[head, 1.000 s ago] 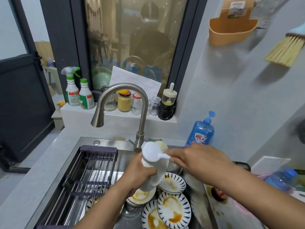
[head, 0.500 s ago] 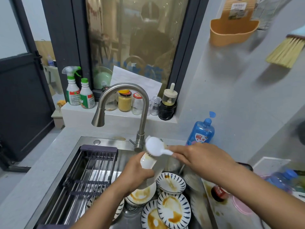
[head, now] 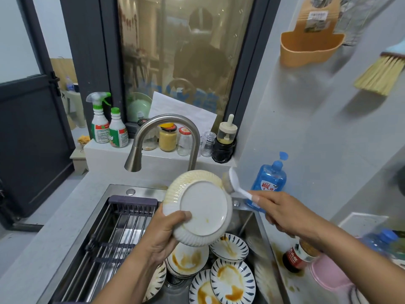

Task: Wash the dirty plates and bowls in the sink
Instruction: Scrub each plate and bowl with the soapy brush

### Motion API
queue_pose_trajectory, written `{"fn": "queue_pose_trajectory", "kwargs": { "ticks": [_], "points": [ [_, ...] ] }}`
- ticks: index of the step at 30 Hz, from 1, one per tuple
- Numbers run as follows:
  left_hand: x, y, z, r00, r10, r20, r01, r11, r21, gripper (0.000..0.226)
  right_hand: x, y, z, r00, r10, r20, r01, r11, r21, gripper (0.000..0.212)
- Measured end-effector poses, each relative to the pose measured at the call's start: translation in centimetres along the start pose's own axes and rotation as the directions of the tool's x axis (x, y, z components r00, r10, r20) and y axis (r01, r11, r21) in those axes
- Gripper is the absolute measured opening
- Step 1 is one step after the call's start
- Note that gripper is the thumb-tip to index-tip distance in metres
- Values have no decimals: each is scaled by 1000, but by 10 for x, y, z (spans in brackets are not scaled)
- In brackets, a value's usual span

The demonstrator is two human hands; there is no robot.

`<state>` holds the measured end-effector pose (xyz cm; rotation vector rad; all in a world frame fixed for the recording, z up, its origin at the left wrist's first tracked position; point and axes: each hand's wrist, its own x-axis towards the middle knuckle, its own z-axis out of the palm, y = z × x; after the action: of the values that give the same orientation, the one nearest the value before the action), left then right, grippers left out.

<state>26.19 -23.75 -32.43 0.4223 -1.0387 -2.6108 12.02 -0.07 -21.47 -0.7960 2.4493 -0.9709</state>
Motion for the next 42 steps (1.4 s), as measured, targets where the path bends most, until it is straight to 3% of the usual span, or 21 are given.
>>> {"fn": "queue_pose_trajectory", "kwargs": {
  "ticks": [3,7,9,11,14,17,22,26,29,32,36,39,42],
  "points": [
    [-3,-2,7,998,-28,56,33,995,-94,65,4,-11,14,993,36,-117,-8,973,230,24],
    [-8,-7,15,987,-59,148,84,982,-169,74,13,-21,29,998,43,-49,-27,958,286,52],
    [-10,-2,12,986,-82,148,96,991,-91,82,14,-24,27,1000,3,-20,1,977,214,51],
    [-10,11,7,987,-95,127,83,992,98,89,12,-26,24,999,-41,9,39,987,156,52],
    [-9,36,11,970,-152,188,54,893,446,69,9,-37,20,991,-112,73,106,992,70,53],
    [-6,48,22,965,-153,213,-24,757,653,51,14,-46,17,975,-192,115,203,975,-90,55],
    [1,46,28,946,-160,283,-112,656,746,46,22,-48,16,967,-219,129,245,940,-238,58],
    [3,35,28,978,-82,193,-103,610,785,40,21,-51,10,956,-270,116,294,891,-347,64],
    [9,29,21,999,-3,50,-41,552,833,34,6,-64,-6,935,-340,102,329,722,-609,43],
    [13,22,22,996,68,-65,22,499,866,28,-17,-78,-6,945,-279,170,300,531,-792,44],
    [15,15,32,987,112,-119,58,440,896,38,-27,-92,22,928,-269,259,345,354,-869,44],
    [12,13,32,990,87,-108,60,439,896,24,-11,-84,16,961,-220,168,241,364,-900,40],
    [7,15,30,993,99,-66,19,416,909,19,9,-58,-6,987,-87,137,163,507,-847,33]
  ]
}}
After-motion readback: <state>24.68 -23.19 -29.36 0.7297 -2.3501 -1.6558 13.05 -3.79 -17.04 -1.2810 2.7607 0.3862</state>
